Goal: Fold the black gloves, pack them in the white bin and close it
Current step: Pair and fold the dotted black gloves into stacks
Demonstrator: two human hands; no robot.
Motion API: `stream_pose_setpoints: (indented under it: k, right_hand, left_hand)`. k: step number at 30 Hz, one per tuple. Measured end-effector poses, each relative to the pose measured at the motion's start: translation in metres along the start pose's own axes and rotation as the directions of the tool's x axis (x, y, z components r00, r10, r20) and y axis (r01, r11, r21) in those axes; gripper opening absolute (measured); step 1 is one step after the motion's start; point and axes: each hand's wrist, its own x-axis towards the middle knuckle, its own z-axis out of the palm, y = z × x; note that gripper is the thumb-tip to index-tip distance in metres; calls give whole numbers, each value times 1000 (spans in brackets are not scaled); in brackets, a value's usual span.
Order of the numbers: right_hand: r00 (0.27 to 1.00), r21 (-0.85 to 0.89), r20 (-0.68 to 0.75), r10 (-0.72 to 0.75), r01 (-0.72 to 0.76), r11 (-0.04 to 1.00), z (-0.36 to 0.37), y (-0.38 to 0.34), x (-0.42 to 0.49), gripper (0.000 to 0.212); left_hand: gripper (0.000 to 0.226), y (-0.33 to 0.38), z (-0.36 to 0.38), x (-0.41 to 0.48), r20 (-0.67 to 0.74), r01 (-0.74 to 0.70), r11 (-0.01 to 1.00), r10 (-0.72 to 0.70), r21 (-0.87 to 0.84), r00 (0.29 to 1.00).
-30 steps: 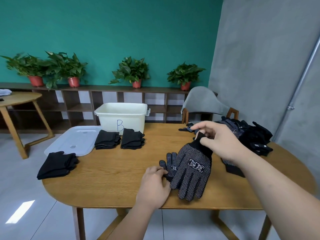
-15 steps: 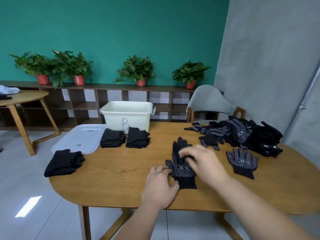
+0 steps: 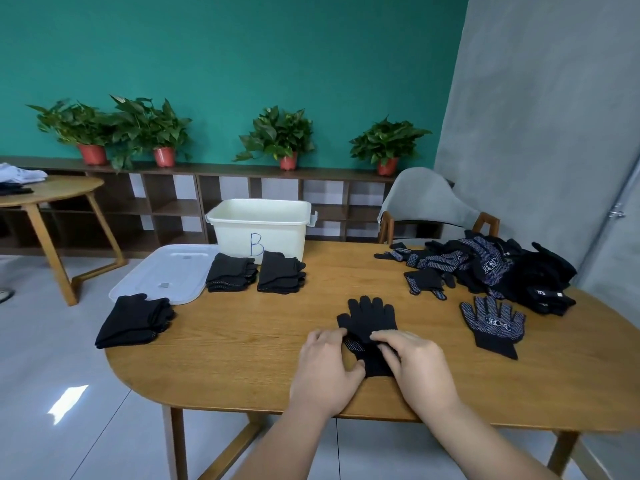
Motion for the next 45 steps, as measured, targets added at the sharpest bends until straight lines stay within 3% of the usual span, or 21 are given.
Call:
stream_pose_setpoints:
  k: [6, 11, 15, 20, 23, 29, 31, 35, 39, 43, 45]
  right_hand:
    - [994, -64, 91, -62, 68, 996, 8, 3, -9, 42]
    - [985, -199, 159, -63, 95, 975, 10, 2, -11, 52]
    - [973, -246, 222, -63, 118, 962, 10, -5, -12, 46]
    - [969, -225, 246, -21, 78, 971, 8, -6, -14, 41]
    - [963, -190, 269, -12, 65, 980, 0, -10, -14, 17]
    - [953, -73, 288, 91, -73, 995, -8, -11, 16, 43]
    - [904, -66, 404, 138, -121, 990, -1, -3, 30, 45]
    - [662, -202, 704, 257, -161, 966, 12, 13, 58, 57]
    - [693, -289, 654, 303, -141, 947, 17, 13, 80, 60]
    - [598, -336, 728, 335, -114, 935, 32, 11, 84, 66]
    - [621, -408, 683, 384, -112, 906, 40, 12, 85, 68]
  left_hand:
    - [89, 1, 0, -1, 20, 88, 994, -87, -58, 996]
    - [86, 1, -1, -1, 18, 90, 995, -89, -51, 996]
    - [85, 2, -2, -1, 17, 91, 995, -91, -45, 996]
    - [74, 4, -5, -1, 27, 23, 999, -23, 27, 999]
    - [62, 5, -5, -1, 49, -41, 995, 37, 87, 998]
    - [55, 3, -3, 0, 36, -48, 993, 44, 112, 998]
    - [63, 4, -1, 0, 70, -61, 981, 49, 183, 996]
    - [69, 4, -1, 2, 90, -61, 970, 40, 235, 995]
    - [71, 5, -2, 2, 94, -53, 970, 32, 239, 995]
    - [71, 6, -2, 3, 104, -43, 971, 19, 237, 994]
    - [71, 6, -2, 3, 105, -41, 972, 16, 233, 994]
